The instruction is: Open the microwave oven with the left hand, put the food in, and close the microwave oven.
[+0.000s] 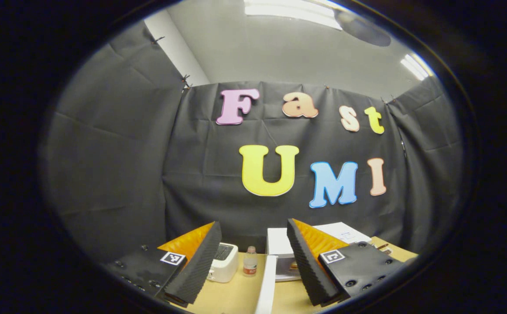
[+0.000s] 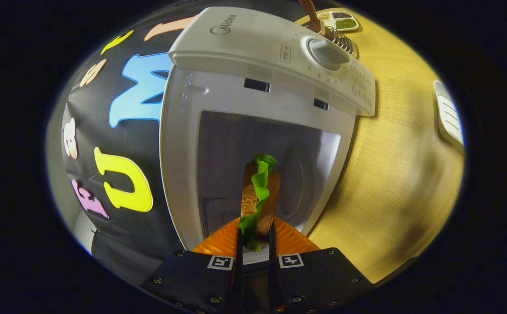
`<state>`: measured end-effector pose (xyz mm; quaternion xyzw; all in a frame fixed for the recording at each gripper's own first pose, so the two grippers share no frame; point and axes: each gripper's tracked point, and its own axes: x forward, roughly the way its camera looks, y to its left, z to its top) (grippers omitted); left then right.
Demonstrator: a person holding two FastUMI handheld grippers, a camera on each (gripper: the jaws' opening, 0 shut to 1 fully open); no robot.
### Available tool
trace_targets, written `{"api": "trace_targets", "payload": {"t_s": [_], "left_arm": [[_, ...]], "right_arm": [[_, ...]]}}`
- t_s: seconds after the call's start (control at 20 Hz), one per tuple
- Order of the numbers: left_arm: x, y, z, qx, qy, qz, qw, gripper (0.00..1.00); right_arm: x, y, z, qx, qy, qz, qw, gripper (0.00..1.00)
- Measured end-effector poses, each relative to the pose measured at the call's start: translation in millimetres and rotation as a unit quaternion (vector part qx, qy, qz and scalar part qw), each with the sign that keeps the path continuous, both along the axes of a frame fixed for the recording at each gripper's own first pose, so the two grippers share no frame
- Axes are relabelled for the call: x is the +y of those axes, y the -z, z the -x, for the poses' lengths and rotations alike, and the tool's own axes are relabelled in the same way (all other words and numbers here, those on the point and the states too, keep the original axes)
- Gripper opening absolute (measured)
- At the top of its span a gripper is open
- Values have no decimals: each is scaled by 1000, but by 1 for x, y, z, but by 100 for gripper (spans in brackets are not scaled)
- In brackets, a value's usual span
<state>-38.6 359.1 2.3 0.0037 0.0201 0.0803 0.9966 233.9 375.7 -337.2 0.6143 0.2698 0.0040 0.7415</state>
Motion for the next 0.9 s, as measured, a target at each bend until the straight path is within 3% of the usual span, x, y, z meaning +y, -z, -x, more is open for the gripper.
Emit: {"api": "trace_targets", "payload": {"t_s": [0.1,0.3,0.6,0.65,0.7,0.9], "left_arm": [[10,2,-5,4,-4,-6,1000,96],[28,14,-7,21,-17,-10,1000,96],[49,33,-7,49,-36,-21,998,94],[51,37,-6,54,-39,-16,998,94],[53,41,-6,58,-40,-11,997,94],[59,41,-9,56,-42,-10,998,94]], "right_arm": [[1,3,-14,-9,19,15,1000,23],[-3,23,-42,9,88,-8,996,23],[2,46,-73,8,113,8,994,23],[6,47,-76,8,117,5,993,27],[11,50,-80,11,119,4,993,23],[18,56,-82,21,123,4,992,23]]}}
